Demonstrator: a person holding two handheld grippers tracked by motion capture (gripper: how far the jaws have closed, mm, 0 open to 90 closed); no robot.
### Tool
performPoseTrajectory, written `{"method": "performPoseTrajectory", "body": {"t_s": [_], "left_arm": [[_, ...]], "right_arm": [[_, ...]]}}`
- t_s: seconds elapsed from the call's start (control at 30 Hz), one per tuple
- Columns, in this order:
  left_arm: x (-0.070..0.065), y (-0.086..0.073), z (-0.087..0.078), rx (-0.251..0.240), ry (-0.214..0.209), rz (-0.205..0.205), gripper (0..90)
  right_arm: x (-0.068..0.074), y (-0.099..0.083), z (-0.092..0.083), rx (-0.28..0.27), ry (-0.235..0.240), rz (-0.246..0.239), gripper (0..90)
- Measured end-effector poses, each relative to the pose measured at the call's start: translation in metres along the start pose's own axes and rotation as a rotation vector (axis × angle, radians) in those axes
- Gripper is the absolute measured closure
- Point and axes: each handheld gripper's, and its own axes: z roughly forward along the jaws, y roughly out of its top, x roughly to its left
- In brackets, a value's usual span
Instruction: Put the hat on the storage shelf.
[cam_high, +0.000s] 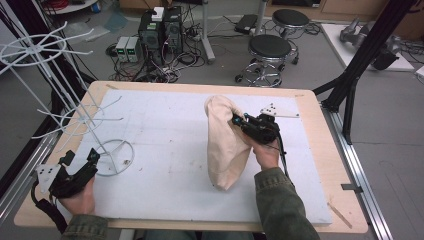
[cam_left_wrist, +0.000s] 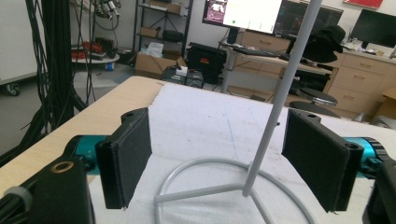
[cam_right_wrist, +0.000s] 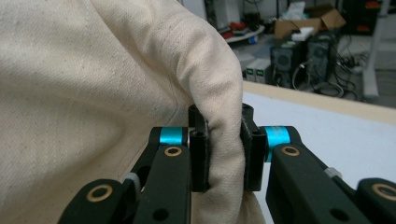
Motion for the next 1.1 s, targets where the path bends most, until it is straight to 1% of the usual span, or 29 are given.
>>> {"method": "performPoseTrajectory", "body": {"t_s": [0.1,0.17,0.2,0.23,0.27,0.3,0.33,0.37,0.4,0.43,0.47,0.5,0.57,0.6,0.63,0.73,0.83,0.87,0.9,0.93,0.97,1.1], "left_arm": [[-0.001,0.000,0.000,0.000,-0.002,0.006,23.9],[-0.001,0.000,0.000,0.000,-0.003,0.006,23.8],[-0.001,0.000,0.000,0.000,-0.003,0.006,23.8],[-0.001,0.000,-0.001,-0.001,-0.006,0.009,23.8],[-0.001,0.000,-0.001,-0.001,-0.006,0.009,23.8],[-0.002,0.000,-0.001,-0.001,-0.006,0.010,23.8],[-0.002,0.000,-0.001,-0.001,-0.006,0.010,23.8],[-0.002,0.000,-0.001,-0.002,-0.007,0.011,23.8],[-0.002,0.000,-0.001,-0.002,-0.007,0.011,23.8],[-0.002,0.000,-0.001,-0.005,-0.008,0.007,23.8],[-0.002,0.000,-0.001,-0.005,-0.008,0.007,23.8],[-0.002,0.000,-0.001,-0.005,-0.010,0.005,23.8],[-0.001,0.000,-0.001,-0.005,-0.009,0.004,23.8],[-0.001,0.000,-0.001,-0.005,-0.009,0.004,23.8],[-0.001,0.000,-0.001,-0.003,-0.009,0.004,23.7],[-0.002,0.001,-0.001,-0.006,-0.009,0.003,23.8],[-0.001,0.001,-0.001,-0.004,-0.007,0.004,23.7],[-0.001,0.001,-0.001,-0.004,-0.007,0.004,23.8],[-0.001,0.001,-0.001,-0.005,-0.008,0.005,23.8],[-0.001,0.001,-0.001,-0.005,-0.008,0.005,23.8],[-0.001,0.001,-0.001,-0.005,-0.010,0.004,23.8],[-0.001,0.001,-0.001,-0.007,-0.014,0.004,23.8]], "right_arm": [[0.005,0.008,-0.003,-0.033,0.034,0.001,77.5],[0.008,0.017,-0.006,-0.065,0.077,0.003,77.5],[0.008,0.017,-0.006,-0.065,0.077,0.003,77.5],[0.012,0.026,-0.009,-0.101,0.112,0.001,77.6],[0.012,0.026,-0.009,-0.101,0.112,0.001,77.6],[0.016,0.037,-0.013,-0.136,0.133,-0.003,77.5],[0.016,0.037,-0.013,-0.136,0.133,-0.003,77.5],[0.021,0.049,-0.016,-0.173,0.150,-0.009,77.5],[0.021,0.049,-0.016,-0.173,0.150,-0.009,77.5],[0.025,0.059,-0.019,-0.194,0.168,-0.014,77.5],[0.025,0.059,-0.019,-0.194,0.168,-0.014,77.5],[0.030,0.072,-0.022,-0.221,0.181,-0.033,77.5],[0.035,0.083,-0.025,-0.241,0.193,-0.047,77.5],[0.035,0.083,-0.025,-0.241,0.193,-0.047,77.5],[0.040,0.093,-0.026,-0.260,0.210,-0.062,77.5],[0.047,0.107,-0.026,-0.273,0.215,-0.091,77.4],[0.054,0.117,-0.023,-0.275,0.226,-0.102,77.1],[0.054,0.117,-0.023,-0.275,0.226,-0.102,77.1],[0.059,0.124,-0.020,-0.271,0.231,-0.111,77.0],[0.059,0.124,-0.020,-0.271,0.231,-0.111,77.0],[0.064,0.129,-0.016,-0.272,0.239,-0.119,77.0],[0.073,0.137,-0.010,-0.273,0.253,-0.135,77.0]]}}
